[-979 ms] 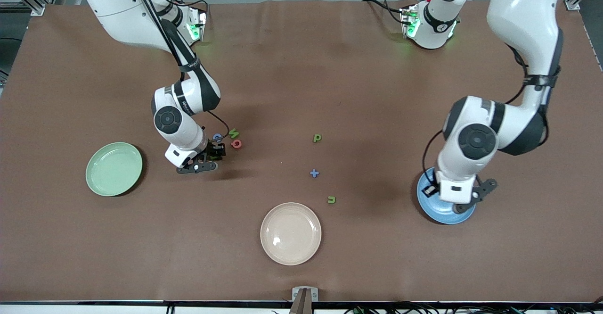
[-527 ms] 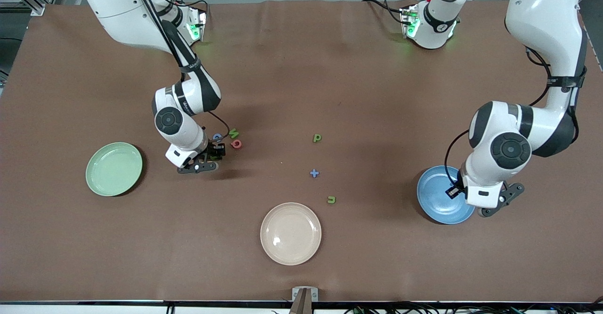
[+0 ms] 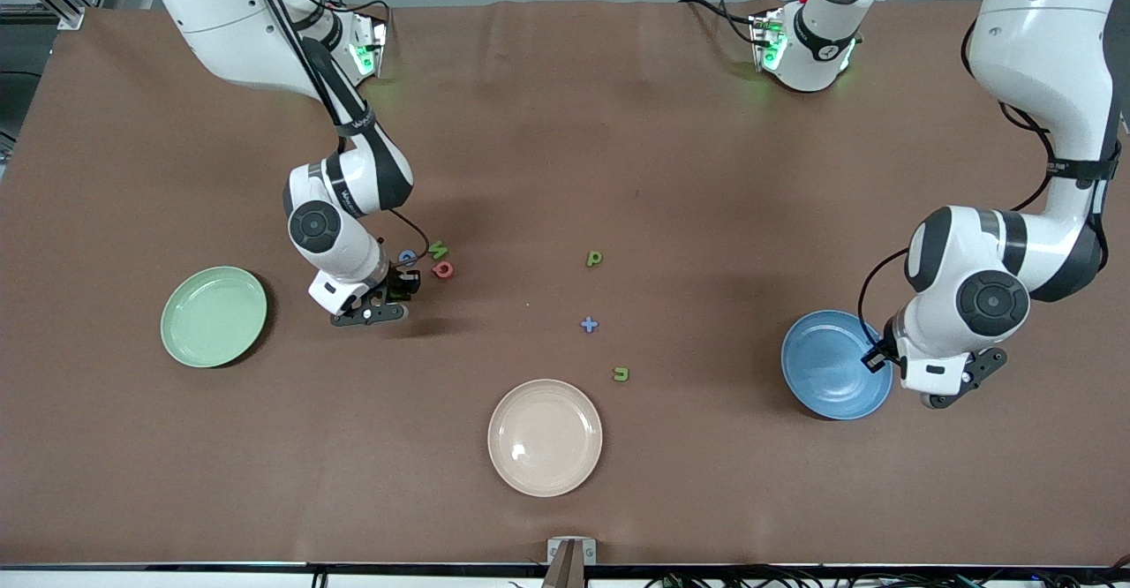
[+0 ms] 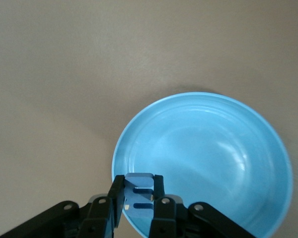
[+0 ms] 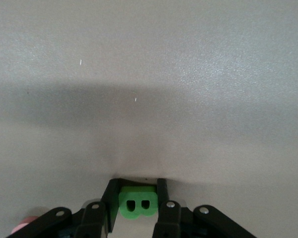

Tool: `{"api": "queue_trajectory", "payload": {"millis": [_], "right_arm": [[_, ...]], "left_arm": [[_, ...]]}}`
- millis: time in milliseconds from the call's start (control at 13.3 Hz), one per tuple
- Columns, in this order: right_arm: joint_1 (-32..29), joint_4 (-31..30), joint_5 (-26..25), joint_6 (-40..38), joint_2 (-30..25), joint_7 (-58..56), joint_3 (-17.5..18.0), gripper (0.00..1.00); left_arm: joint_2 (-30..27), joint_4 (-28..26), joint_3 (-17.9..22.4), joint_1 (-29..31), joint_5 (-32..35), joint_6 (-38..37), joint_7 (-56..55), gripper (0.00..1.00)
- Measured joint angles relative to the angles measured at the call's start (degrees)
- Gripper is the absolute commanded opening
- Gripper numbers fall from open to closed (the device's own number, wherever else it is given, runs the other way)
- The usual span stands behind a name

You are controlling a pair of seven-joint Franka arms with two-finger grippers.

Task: Sort upper and lower case letters into plates

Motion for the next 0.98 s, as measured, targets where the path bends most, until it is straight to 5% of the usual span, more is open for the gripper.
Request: {"api": "queue_trajectory", "payload": {"millis": [226, 301, 377, 452, 753, 979], "right_arm": [[-0.01, 0.36, 0.00, -0.78, -0.15, -1.54, -0.04, 0.16], [-0.11, 0.74, 0.00, -2.01, -0.73, -2.87, -0.33, 0.16], [-0.78, 1.23, 0.00, -4.19, -1.89, -4.78, -0.76, 0.16], [-2.55, 1.62, 0.00, -6.87, -3.64, -8.03, -1.10, 0.16], [-18.24, 1.72, 0.00, -13.24, -10.16, -30.87, -1.79, 0.15], [-29.41, 1.28, 0.00, -12.58, -9.80, -43.77, -1.96, 0.15]], "left_arm": [[2.50, 0.05, -0.20, 0.33, -1.44, 3.23, -0.50, 0.15], [3.31, 0.13, -0.36, 0.26, -2.87, 4.80, -1.05, 0.36], [4.07, 0.21, -0.52, 0.14, -3.67, 5.82, -1.41, 0.73], [4.58, 0.25, -0.66, 0.02, -3.91, 6.30, -2.12, 1.00], [4.82, 0.47, -1.83, -1.70, -4.12, 6.42, -10.01, 1.00], [4.85, 2.44, -2.31, -7.66, -4.24, 6.62, -22.37, 1.00]]}}
